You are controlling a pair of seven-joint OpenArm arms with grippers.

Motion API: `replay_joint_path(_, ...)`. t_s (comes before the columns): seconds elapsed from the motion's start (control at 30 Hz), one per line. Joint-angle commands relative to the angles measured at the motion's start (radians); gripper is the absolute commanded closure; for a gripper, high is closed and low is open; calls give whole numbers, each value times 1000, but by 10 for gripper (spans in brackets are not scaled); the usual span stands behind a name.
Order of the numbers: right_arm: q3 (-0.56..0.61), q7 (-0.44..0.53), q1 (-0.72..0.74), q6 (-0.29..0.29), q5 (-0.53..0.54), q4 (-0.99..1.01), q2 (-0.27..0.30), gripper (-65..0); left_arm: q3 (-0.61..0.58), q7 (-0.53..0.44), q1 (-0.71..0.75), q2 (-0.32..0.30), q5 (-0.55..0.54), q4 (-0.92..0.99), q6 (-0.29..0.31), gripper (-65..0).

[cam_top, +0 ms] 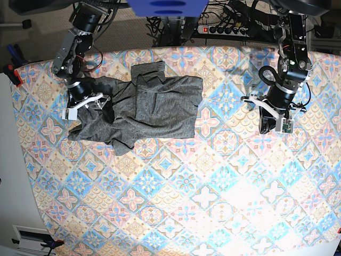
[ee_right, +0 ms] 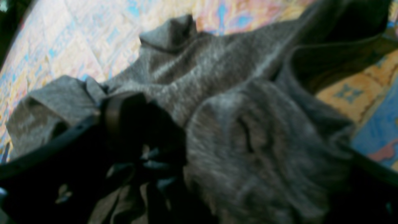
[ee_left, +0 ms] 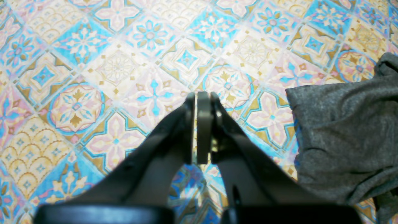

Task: Layout the t-shirt on the table in an organized manner, then fold the t-shirt properly

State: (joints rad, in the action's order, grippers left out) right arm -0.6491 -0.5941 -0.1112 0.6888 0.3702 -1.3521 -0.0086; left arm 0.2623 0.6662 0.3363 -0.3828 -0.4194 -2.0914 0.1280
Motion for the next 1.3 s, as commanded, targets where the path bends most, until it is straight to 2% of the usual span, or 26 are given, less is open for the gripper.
replay_joint_path(0.0, 2, -10, 5, 9, 6, -11, 5, -472, 5, -24, 5, -11, -5, -18, -1, 0)
replay_joint_path(0.1, 2, -10, 6, 9, 6, -11, 6, -373, 5, -29, 14, -11, -5, -18, -1, 0)
replay_joint_path(0.23, 2, -10, 6, 9, 6, -11, 8, -194, 12, -29, 27, -11, -5, -18, -1, 0)
replay_joint_path(0.33, -1, -10, 9, 9, 5, -11, 8, -29, 13, -29, 34, -11, 1, -18, -1, 0)
replay_joint_path(0.37, -2, -10, 8, 9, 5, -8, 8, 0, 13, -29, 34, -11, 3, -16, -1, 0)
replay_joint_path(0.47, -10, -10, 12, 9, 5, -3, 11, 0, 33, -23, 37, -11, 1, -16, -1, 0)
replay_joint_path(0.6, -97, -10, 15, 9, 3, 4, 15, 0, 70, -26, 59, 15, 3, -14, -1, 0)
replay_joint_path(0.67, -122, -10, 15, 9, 2, 4, 54, 0, 73, -23, 60, 18, 4, -14, -1, 0)
replay_joint_path(0.77, -122, -10, 15, 9, 2, -5, 94, 0, 75, -23, 73, 25, 4, -13, -1, 0)
replay_joint_path(0.97, -90, -10, 12, 9, -4, -86, 94, 0, 71, -21, 76, 25, 7, 28, -1, 0)
replay_joint_path(1.1, 35, 1, 14, 9, -84, -198, 92, 0, 73, -21, 109, 25, 7, 28, -1, 0)
replay_joint_path(1.2, 93, 1, 14, 7, -182, -315, 88, 0, 71, -21, 114, 25, 7, 30, -1, 0)
replay_joint_path(1.27, 101, 1, 8, 6, -256, -381, 46, 0, 73, -21, 131, 25, 7, 30, -1, 0)
